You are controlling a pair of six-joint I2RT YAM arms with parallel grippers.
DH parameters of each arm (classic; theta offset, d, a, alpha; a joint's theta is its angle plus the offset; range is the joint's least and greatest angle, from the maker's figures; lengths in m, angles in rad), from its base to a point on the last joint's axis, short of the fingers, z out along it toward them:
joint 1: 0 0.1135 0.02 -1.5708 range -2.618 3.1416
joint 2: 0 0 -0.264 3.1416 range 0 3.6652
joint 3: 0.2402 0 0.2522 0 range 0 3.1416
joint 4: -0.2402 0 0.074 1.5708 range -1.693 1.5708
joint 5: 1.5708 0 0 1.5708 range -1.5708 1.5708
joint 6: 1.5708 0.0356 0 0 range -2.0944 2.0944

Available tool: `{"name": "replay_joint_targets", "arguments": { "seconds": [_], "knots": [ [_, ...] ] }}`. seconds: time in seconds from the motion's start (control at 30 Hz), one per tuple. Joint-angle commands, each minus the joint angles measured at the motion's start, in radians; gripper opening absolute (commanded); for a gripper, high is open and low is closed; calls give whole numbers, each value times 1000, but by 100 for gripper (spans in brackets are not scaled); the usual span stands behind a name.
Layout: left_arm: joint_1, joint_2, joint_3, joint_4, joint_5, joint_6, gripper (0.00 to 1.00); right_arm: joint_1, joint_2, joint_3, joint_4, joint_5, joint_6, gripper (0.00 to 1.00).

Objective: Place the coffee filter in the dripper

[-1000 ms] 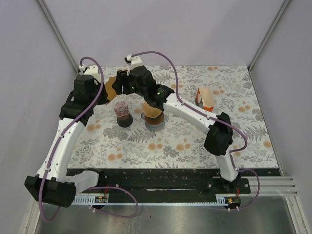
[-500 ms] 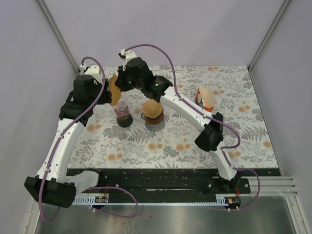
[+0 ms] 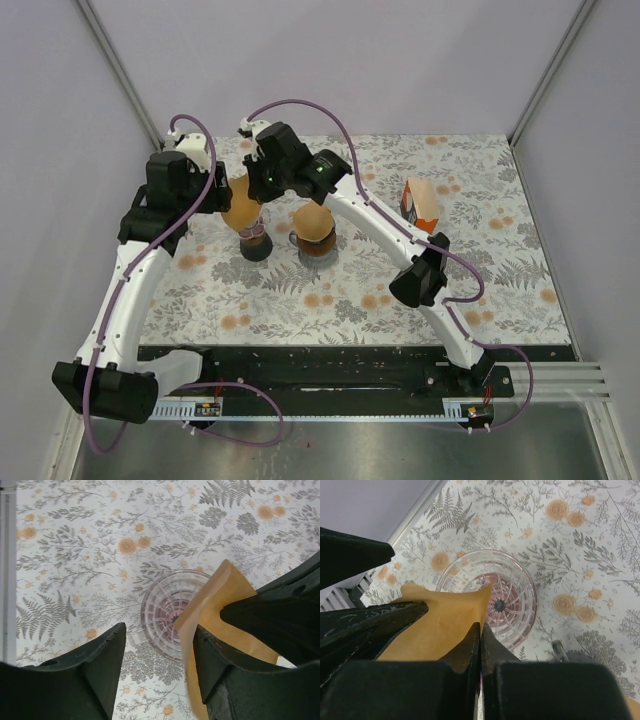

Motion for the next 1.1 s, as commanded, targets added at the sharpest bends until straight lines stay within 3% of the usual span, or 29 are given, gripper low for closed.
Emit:
{"name": "replay_joint_targets", "arguments": {
  "seconds": [0.0, 0.13, 0.27, 0.33, 0.4, 0.6, 0.73, 0.93, 1.07],
  "knots": [
    [4, 36, 15, 50, 103, 6, 57, -6, -7, 68, -64, -34, -39, 0],
    [4, 58, 18, 50, 69, 24, 51, -7, 8, 67, -69, -26, -53, 0],
    [4, 62, 6, 73, 5, 49, 26, -15, 53, 67, -35, -60, -56, 0],
    [4, 70, -2, 76, -3, 64, 14, -20, 62, 70, -19, -67, -57, 10],
    [4, 73, -10, 75, -1, 70, 6, -24, 62, 69, -5, -66, -57, 14],
    [4, 90, -40, 90, 28, 69, 4, -30, 21, 41, 37, -43, -88, 38],
    [6, 114, -30, 87, 8, 75, 8, -30, -16, 16, 61, -34, -108, 52],
    [7, 96, 3, 84, 19, 76, 44, -30, -39, 12, 72, -24, -131, 62],
    [9, 84, 24, 69, 9, 115, 60, -30, -61, 9, 83, -20, -139, 68]
  ]
}}
